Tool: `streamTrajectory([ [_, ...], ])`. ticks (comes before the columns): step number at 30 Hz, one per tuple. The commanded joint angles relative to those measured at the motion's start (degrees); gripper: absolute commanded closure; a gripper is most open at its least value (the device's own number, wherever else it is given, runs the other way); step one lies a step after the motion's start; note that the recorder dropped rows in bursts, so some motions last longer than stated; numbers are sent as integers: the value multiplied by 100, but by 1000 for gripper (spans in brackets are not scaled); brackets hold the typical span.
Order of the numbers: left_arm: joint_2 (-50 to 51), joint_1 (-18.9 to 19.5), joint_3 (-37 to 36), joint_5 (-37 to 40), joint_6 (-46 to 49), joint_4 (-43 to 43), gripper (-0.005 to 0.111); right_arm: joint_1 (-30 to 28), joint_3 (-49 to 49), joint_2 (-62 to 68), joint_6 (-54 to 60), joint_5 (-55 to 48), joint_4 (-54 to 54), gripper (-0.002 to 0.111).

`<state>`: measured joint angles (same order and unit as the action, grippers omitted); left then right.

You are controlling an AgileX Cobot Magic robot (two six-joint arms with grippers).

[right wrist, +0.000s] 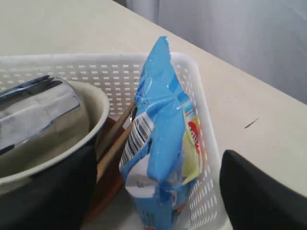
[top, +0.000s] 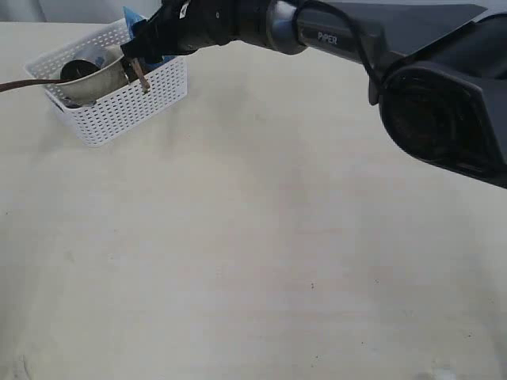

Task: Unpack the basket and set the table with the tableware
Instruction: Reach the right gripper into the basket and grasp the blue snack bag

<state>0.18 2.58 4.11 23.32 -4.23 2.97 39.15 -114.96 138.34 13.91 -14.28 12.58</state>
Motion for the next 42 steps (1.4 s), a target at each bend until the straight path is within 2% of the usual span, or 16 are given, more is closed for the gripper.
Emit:
streamTrajectory([
  [1,-18,11,-37,-15,-2,1,107,-3,-28,-15,28,87,23,50],
  [7,-18,11,-37,-15,-2,1,107,-3,-28,-15,28,73,23,74],
  [12,-18,11,-37,-15,-2,1,107,-3,-28,-15,28,73,23,86],
  [35,-18,11,-37,-15,-2,1,107,-3,-28,-15,6,83,34,87],
  [37,-18,11,-37,-15,-2,1,107,-3,-28,-15,6,83,32,92],
  [38,-18,11,-37,-15,-2,1,107,-3,-28,-15,6,83,32,100],
  [40,-18,11,-37,-15,-2,1,107,-3,-28,-15,6,83,32,109],
  [42,-18,11,-37,-15,-2,1,107,-3,-28,-15,6,83,32,109],
])
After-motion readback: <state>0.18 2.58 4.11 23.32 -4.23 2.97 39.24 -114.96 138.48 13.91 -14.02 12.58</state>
